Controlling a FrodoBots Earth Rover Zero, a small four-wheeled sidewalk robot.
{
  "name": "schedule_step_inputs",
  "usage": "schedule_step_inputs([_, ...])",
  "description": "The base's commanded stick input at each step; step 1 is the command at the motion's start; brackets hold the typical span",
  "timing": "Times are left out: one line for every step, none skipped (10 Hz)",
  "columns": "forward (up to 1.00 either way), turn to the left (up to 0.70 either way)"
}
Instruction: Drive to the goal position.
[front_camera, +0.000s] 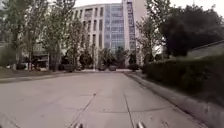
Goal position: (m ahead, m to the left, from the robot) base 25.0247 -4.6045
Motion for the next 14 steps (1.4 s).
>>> schedule_step_inputs([0.7, 0.0])
schedule_step_inputs([0.7, 0.0])
schedule_step_inputs([0.7, 0.0])
schedule_step_inputs([0.7, 0.0])
schedule_step_inputs([0.7, 0.0])
schedule_step_inputs([0.7, 0.0])
schedule_step_inputs([0.7, 0.0])
schedule_step_inputs([0.7, 0.0])
schedule_step_inputs([0.7, 0.0])
schedule_step_inputs([0.7, 0.0])
schedule_step_inputs([0.7, 0.0])
schedule_step_inputs([0.7, 0.0])
schedule_step_inputs([0.7, 0.0])
schedule_step_inputs([0.7, 0.0])
